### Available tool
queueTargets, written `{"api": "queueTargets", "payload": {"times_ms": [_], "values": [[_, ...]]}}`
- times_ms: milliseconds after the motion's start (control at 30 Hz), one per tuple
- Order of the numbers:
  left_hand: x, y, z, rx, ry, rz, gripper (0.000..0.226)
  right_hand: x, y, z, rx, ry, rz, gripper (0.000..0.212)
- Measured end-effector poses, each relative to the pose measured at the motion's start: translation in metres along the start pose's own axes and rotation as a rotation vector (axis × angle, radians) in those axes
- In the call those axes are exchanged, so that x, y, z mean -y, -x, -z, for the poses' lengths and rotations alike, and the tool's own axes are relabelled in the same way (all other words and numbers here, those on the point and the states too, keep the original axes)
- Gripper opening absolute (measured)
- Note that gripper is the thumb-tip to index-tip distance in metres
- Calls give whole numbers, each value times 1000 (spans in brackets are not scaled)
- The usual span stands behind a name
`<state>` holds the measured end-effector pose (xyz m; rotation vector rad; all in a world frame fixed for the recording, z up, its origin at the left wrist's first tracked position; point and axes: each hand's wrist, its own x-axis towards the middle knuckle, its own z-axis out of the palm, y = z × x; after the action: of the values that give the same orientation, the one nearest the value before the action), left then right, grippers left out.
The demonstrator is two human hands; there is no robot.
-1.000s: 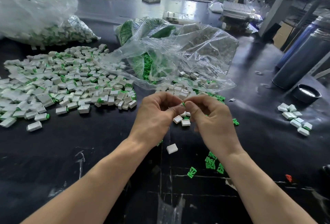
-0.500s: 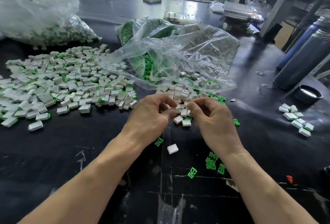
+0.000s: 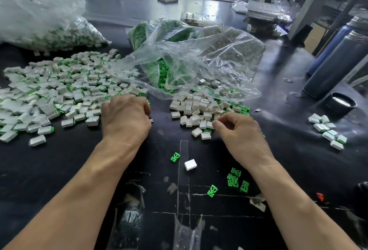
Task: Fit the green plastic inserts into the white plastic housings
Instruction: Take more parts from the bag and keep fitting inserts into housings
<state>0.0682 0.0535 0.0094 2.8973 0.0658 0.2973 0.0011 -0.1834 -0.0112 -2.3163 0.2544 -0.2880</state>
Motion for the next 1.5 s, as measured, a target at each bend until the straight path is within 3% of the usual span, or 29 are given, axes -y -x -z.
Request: {"api": "queueTargets", "payload": {"times_ms": [200,300,533,1200,1500], "values": [[-4,3,-2,-40,125,-82,12,-3,-3,8,101,52,-27,10],[-15,11,-7,25,319,-162,10,-2,-2,7,129,81,6,15],[-37,34,-19,140,505,-309,9,2,-2,2,139,144,50,15],[-52,41,-22,215,479,-310,19,12,-4,-8,33,267,58,11],[-50,40,-25,226,497,-334,8,10,-6,-11,-68,269,140,12]]}}
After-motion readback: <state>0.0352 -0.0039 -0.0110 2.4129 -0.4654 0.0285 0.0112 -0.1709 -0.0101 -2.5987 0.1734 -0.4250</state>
